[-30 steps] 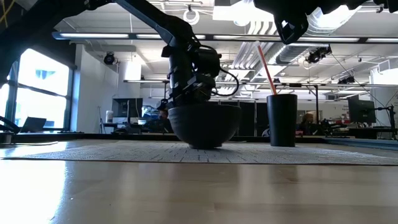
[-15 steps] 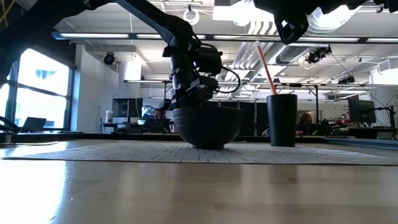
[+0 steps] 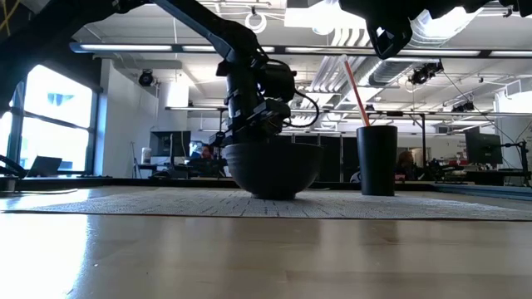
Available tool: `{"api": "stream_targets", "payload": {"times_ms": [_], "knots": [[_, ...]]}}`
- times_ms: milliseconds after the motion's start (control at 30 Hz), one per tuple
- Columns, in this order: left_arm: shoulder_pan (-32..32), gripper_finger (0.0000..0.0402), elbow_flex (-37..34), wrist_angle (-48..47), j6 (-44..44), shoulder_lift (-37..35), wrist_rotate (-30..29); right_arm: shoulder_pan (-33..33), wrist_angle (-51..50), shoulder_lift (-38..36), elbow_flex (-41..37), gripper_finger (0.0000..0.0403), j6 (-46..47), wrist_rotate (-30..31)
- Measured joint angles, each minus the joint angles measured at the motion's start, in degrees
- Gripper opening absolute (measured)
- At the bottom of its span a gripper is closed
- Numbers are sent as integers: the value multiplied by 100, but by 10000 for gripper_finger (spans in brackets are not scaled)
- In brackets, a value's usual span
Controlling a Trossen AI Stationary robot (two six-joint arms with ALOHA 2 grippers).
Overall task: Pick & Place Utensil
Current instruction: Put the black bowl on the gray mat, then put the blue fork into the black bowl
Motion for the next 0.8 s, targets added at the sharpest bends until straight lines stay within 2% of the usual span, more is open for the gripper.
{"api": "stream_targets", "payload": {"times_ms": [333,600,800], "knots": [[0,120,0,80,-2,0,-14,0,-2,0,0,165,0,0],[2,131,42,-11,-2,-42,199,0,-1,0,0,165,0,0],[2,131,507,-492,152,-42,-17,0,-2,0,0,165,0,0]]}}
